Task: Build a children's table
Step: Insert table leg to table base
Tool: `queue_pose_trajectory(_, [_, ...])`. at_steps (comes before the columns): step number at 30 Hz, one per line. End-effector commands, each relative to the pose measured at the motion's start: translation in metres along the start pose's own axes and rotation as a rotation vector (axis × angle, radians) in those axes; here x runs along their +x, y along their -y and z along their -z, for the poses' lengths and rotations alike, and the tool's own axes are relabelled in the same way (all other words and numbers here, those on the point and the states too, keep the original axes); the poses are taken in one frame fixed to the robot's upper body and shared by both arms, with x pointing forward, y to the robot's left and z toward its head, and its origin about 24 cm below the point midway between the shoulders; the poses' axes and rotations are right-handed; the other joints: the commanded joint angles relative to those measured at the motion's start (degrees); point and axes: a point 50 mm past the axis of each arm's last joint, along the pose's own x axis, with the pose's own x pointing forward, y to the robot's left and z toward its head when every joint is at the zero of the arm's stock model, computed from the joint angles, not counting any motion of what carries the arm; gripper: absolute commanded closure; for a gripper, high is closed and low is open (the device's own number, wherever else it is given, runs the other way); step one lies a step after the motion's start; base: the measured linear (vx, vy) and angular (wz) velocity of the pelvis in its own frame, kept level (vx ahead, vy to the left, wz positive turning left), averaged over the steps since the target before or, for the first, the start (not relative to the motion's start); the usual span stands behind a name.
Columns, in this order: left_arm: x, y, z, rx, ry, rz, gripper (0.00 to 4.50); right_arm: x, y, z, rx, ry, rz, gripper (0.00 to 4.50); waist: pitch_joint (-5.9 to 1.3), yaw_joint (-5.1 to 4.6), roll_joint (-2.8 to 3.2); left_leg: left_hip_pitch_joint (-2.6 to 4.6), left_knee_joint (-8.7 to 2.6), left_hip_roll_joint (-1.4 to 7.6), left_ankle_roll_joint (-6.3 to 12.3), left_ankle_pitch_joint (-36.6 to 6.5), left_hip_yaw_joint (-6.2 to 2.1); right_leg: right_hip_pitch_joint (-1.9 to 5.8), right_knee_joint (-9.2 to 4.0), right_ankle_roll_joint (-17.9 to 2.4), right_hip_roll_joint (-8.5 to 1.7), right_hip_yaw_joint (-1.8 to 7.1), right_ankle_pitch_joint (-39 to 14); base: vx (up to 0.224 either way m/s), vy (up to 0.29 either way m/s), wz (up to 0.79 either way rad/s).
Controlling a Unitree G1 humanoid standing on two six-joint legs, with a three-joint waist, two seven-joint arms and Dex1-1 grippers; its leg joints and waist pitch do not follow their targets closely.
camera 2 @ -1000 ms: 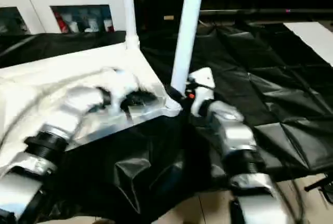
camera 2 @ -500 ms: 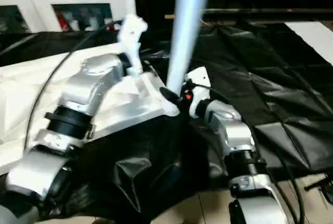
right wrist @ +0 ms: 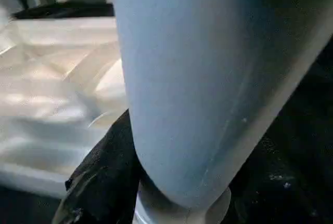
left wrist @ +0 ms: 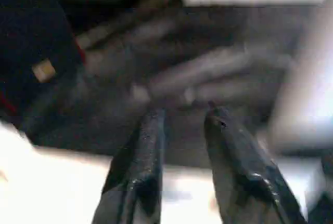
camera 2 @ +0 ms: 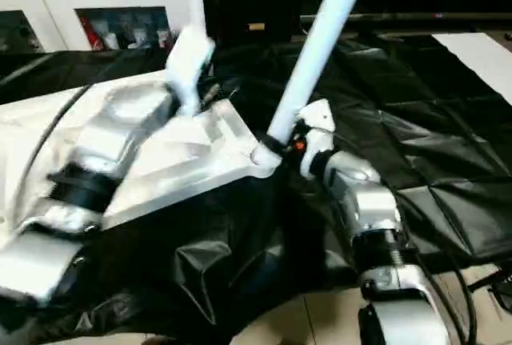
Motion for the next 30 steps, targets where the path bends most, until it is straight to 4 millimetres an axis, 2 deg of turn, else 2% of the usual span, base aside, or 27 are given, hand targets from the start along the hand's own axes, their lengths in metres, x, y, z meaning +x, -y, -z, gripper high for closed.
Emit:
queue_pose_trajectory(1, [0.003,0.008,0.009,0.002,-0.045,0.071,2.74,0.001,0.004,-0.008,-0.004,0.024,0.023,2.62,-4.74,0.13,-0.14,1.25,-2.71,1.56,5.25,1.0,-0.43,3.49,-2.7,-16.3,-4.23,2.82,13.2,0.0,0.0,0.0])
queue_pose_trajectory(3, [0.002,0.018,0.02,-0.016,-0.081,0.158,2.51,0.001,0.005,-0.009,-0.006,0.021,0.027,2.62,-4.83,0.5,0.0,1.29,-2.7,1.69,5.58,1.4,-0.41,3.4,-2.57,-16.9,-4.44,2.81,13.8,0.0,0.0,0.0])
queue_pose_trajectory(7, [0.0,0.033,0.039,-0.032,-0.139,0.278,2.42,0.001,0.006,-0.009,-0.008,0.016,0.029,2.62,-4.68,0.58,-0.01,1.19,-2.84,1.72,5.06,0.0,-0.41,3.46,-2.7,-17.0,-4.54,2.82,12.3,0.0,0.0,0.0])
queue_pose_trajectory(10, [0.0,0.034,0.059,0.002,-0.228,0.274,2.42,0.003,0.006,-0.01,-0.013,0.012,0.025,2.62,-4.64,0.33,0.01,1.2,-2.91,1.65,4.47,-1.4,-0.46,3.6,-2.9,-16.4,-4.49,2.84,11.0,0.0,0.0,0.0])
queue_pose_trajectory(12, [0.001,0.034,0.063,-0.01,-0.244,0.278,2.42,0.003,0.006,-0.011,-0.015,0.012,0.024,2.62,-4.58,0.2,0.0,1.24,-2.97,1.59,4.24,-1.8,-0.45,3.56,-3.05,-16.0,-4.46,2.84,10.3,0.0,0.0,0.0])
queue_pose_trajectory(14, [0.001,0.036,0.068,-0.024,-0.268,0.304,2.76,0.005,0.005,-0.012,-0.016,0.011,0.023,2.62,-4.68,0.2,-0.02,1.19,-2.96,1.6,4.08,-1.4,-0.52,3.67,-2.9,-16.2,-4.52,2.85,10.9,0.0,0.0,0.0])
queue_pose_trajectory(16, [0.001,0.038,0.07,-0.034,-0.281,0.312,2.76,0.005,0.005,-0.011,-0.018,0.01,0.023,2.62,-4.74,0.15,0.17,1.19,-2.85,1.6,4.41,-0.9,-0.5,3.61,-2.78,-16.6,-4.51,2.86,12.3,0.0,0.0,0.0])
queue_pose_trajectory(18, [0.002,0.038,0.07,-0.036,-0.282,0.311,2.81,0.005,0.005,-0.011,-0.018,0.009,0.023,2.62,-4.78,0.21,0.09,1.16,-2.83,1.63,4.79,-0.5,-0.53,3.69,-2.67,-17.0,-4.54,2.83,13.4,0.0,0.0,0.0])
queue_pose_trajectory(19, [0.003,0.038,0.071,-0.032,-0.29,0.306,3.16,0.006,0.005,-0.011,-0.019,0.008,0.022,2.62,-4.79,0.21,0.07,1.16,-2.82,1.63,4.9,-0.5,-0.52,3.68,-2.68,-17.0,-4.55,2.82,13.5,0.0,0.0,0.0])
queue_pose_trajectory(22, [0.005,0.038,0.073,-0.018,-0.307,0.297,3.21,0.006,0.005,-0.01,-0.018,0.007,0.021,2.62,-4.78,0.28,0.09,1.23,-2.8,1.59,5.1,-0.9,-0.51,3.66,-2.79,-16.9,-4.52,2.81,12.8,0.0,0.0,0.0])
queue_pose_trajectory(23, [0.005,0.037,0.075,-0.014,-0.319,0.294,3.49,0.006,0.005,-0.01,-0.018,0.007,0.019,2.62,-4.79,0.33,0.38,1.24,-2.79,1.65,5.03,-0.8,-0.59,3.66,-2.72,-17.0,-4.57,2.79,12.9,0.0,0.0,0.0])
queue_pose_trajectory(24, [0.005,0.036,0.075,-0.012,-0.323,0.294,3.49,0.006,0.004,-0.01,-0.018,0.007,0.018,2.62,-4.79,0.27,0.18,1.22,-2.79,1.62,5.06,-0.8,-0.58,3.69,-2.75,-16.9,-4.51,2.79,13.1,0.0,0.0,0.0])
queue_pose_trajectory(28, [0.005,0.036,0.075,-0.021,-0.315,0.3,3.88,0.006,0.004,-0.01,-0.016,0.007,0.015,2.62,-4.78,0.33,0.19,1.25,-2.86,1.72,4.86,-1.3,-0.59,3.7,-2.76,-17.3,-4.65,2.79,12.9,0.0,0.0,0.0])
queue_pose_trajectory(29, [0.005,0.036,0.075,-0.029,-0.312,0.304,3.88,0.006,0.003,-0.009,-0.016,0.007,0.014,2.62,-4.81,0.38,0.4,1.27,-2.83,1.72,4.8,-1.3,-0.62,3.69,-2.72,-17.3,-4.68,2.78,12.9,0.0,0.0,0.0])
queue_pose_trajectory(30, [0.005,0.036,0.075,-0.03,-0.312,0.306,4.06,0.006,0.003,-0.009,-0.016,0.006,0.013,2.62,-4.82,0.32,0.28,1.28,-2.84,1.74,4.81,-1.3,-0.61,3.68,-2.7,-17.4,-4.62,2.78,13.3,0.0,0.0,0.0])
